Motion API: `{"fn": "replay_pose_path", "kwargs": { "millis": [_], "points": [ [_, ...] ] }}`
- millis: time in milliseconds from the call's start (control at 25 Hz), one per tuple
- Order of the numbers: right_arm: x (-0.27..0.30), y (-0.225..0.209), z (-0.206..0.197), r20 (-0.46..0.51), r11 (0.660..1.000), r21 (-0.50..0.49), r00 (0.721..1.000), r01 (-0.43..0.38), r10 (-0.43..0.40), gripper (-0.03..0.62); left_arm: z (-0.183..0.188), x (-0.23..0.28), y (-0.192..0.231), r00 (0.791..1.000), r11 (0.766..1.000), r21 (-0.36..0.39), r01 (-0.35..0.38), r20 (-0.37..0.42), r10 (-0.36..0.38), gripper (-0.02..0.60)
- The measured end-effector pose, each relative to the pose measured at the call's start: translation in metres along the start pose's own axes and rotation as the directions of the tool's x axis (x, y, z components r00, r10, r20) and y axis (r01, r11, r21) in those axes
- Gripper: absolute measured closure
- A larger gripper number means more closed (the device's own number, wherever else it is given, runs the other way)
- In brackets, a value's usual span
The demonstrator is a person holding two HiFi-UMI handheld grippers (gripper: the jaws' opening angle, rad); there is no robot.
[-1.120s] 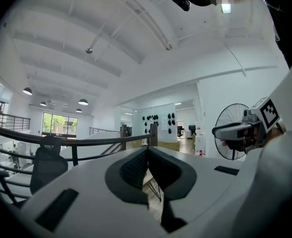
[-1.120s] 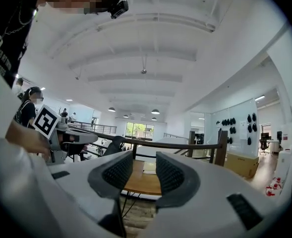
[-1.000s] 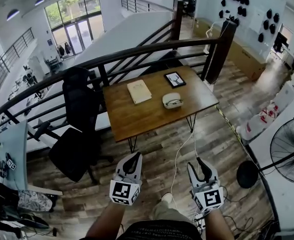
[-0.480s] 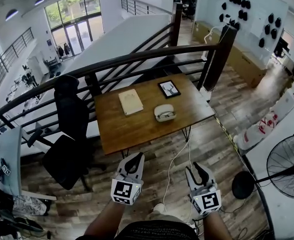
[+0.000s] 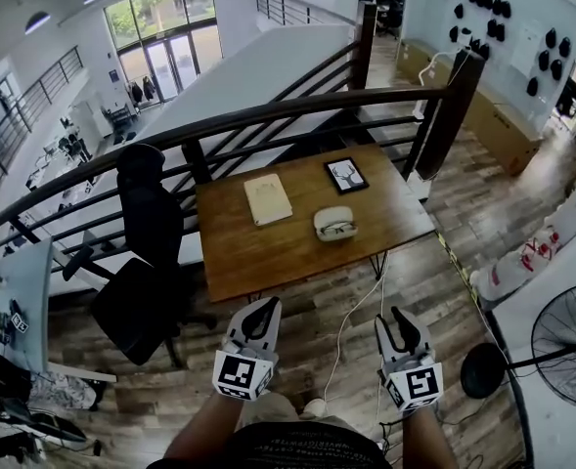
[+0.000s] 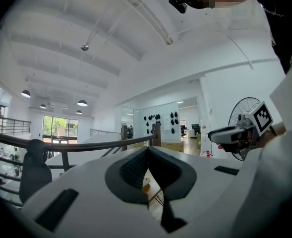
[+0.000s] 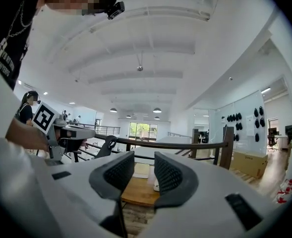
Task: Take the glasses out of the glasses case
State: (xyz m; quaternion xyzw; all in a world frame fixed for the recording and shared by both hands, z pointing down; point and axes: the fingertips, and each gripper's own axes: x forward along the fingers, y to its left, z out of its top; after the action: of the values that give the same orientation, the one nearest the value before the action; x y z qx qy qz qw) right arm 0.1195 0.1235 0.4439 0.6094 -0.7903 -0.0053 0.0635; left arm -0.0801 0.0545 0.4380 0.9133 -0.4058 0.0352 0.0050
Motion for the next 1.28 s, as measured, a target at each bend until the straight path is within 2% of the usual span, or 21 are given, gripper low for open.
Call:
{"fn": "replay_pose_path", "kwargs": {
  "millis": [280,720,840,1120,1280],
  "points": [
    [0.029,-0.002,-0.003,-0.011,1.0,0.016,1.0,-0.003,0.003,0.462,0.002,0.018,0.024,1.0,1.0,-0.007,0.008,0.003,-0.008,0.555],
    [0.084,-0.013,-0.002,-0.073,0.999,0.016,0.996,0.049,-0.047,0.467,0.003,0.087,0.054,0.995,0.995,0.0,0.102,0.001,-0.102,0.555],
    [0.097,-0.02,-0.002,-0.05,0.997,0.029,0.997,0.066,-0.065,0.467,0.0,0.103,0.061,0.993,0.993,-0.002,0.119,-0.012,-0.119,0.555],
    [0.13,-0.032,-0.007,-0.072,0.995,0.043,0.994,0.085,-0.082,0.468,0.002,0.134,0.086,0.994,0.994,-0.018,0.111,-0.003,-0.111,0.555],
    [0.156,-0.033,-0.003,-0.05,0.997,0.033,0.996,0.073,-0.071,0.471,-0.004,0.149,0.105,0.993,0.993,-0.018,0.119,-0.014,-0.119,0.555]
  ]
}}
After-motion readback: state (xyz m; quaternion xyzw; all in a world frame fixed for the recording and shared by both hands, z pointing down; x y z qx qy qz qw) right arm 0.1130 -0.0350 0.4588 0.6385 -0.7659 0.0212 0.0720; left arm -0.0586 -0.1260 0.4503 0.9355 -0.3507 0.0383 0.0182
